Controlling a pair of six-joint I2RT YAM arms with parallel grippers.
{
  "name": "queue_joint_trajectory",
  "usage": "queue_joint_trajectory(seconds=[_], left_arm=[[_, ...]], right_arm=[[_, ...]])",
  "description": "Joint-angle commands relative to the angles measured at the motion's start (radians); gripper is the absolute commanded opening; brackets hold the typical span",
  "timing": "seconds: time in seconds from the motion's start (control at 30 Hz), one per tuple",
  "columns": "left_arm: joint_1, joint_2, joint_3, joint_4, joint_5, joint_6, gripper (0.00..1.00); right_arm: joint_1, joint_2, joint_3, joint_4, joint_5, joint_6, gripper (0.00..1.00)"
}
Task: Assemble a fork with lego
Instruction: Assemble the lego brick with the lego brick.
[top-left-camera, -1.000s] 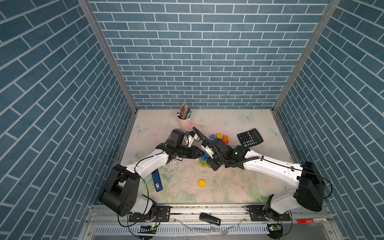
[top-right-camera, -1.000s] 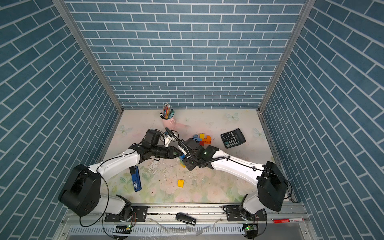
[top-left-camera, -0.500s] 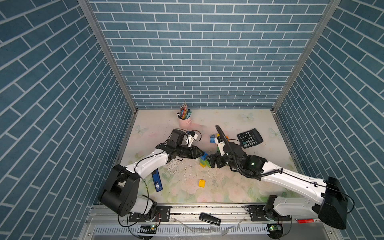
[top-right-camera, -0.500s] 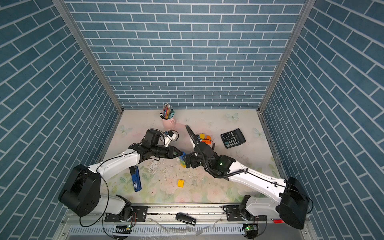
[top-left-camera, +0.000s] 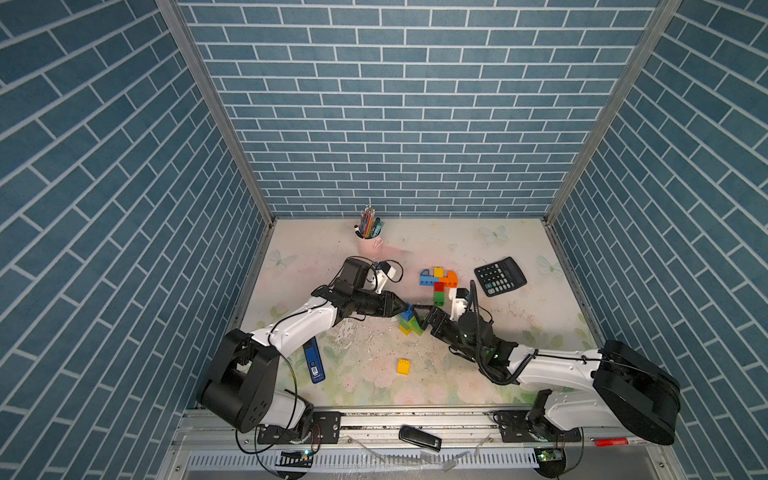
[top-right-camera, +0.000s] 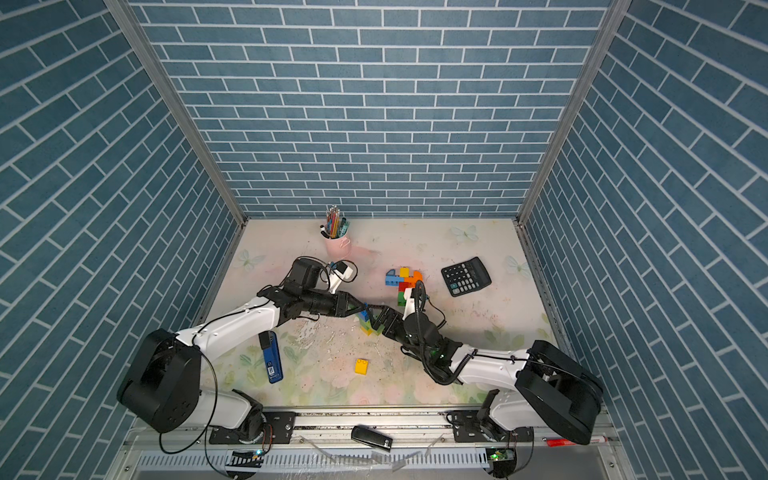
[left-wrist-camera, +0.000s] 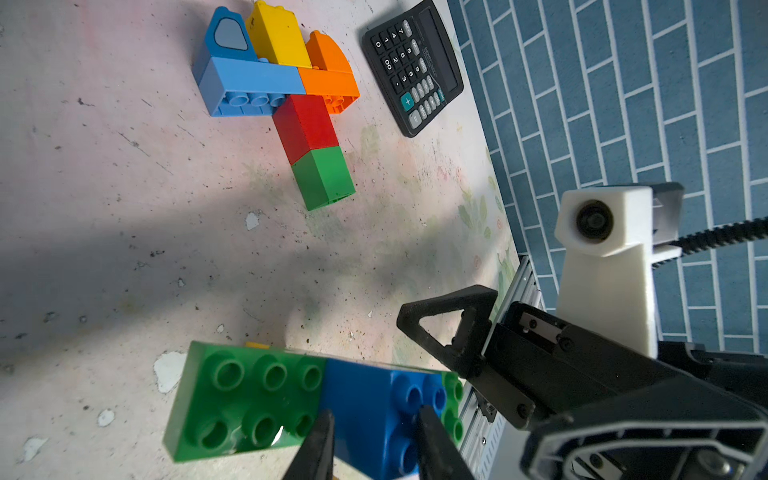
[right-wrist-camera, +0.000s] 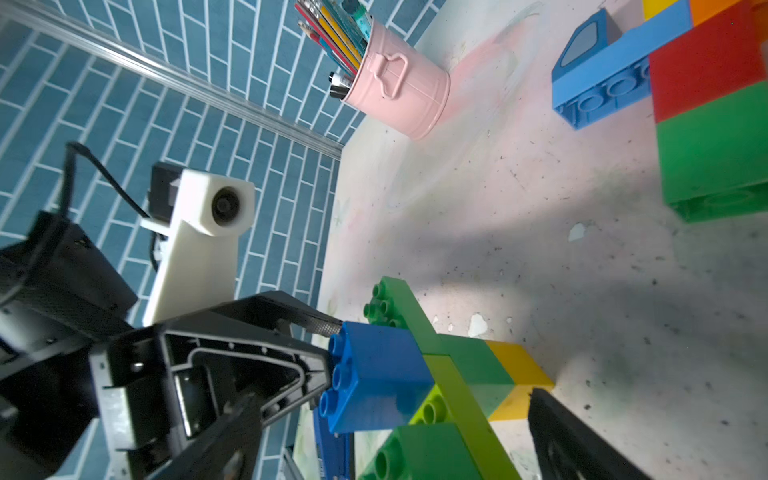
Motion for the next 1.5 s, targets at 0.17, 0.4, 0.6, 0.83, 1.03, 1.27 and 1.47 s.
queue_joint_trajectory(seconds=[0.17,0.4,0.6,0.83,1.03,1.27,1.47], left_arm=[[-0.003,0.006,0.005,-0.043,-0.027,0.017,0.35],[-0.002,0.011,0.004,-0.040,-0.025,0.017,0.34],[-0.002,0.007,0.005,-0.043,-0.025,0.019,0.34],[-0.002,0.009,0.004,-0.042,-0.025,0.019,0.34],[-0.002,0.005,0.004,-0.045,-0.025,0.021,0.34],[-0.003,0.006,0.004,-0.046,-0.025,0.021,0.34],[-0.004,0.006,0.003,-0.046,-0.022,0.021,0.34]], right_arm=[[0.032,0.081,-0.066,0.138,-0.001,0.225,0.98],[0.046,0.224,-0.116,0.455,0.020,0.312,0.94],[0.064,0.310,-0.105,0.592,0.036,0.341,0.87],[0.085,0.307,-0.121,0.608,0.078,0.345,0.78],[0.087,0.310,-0.125,0.597,0.095,0.350,0.70],[0.087,0.334,-0.127,0.603,0.117,0.374,0.63],[0.089,0.372,-0.121,0.621,0.110,0.392,0.57]])
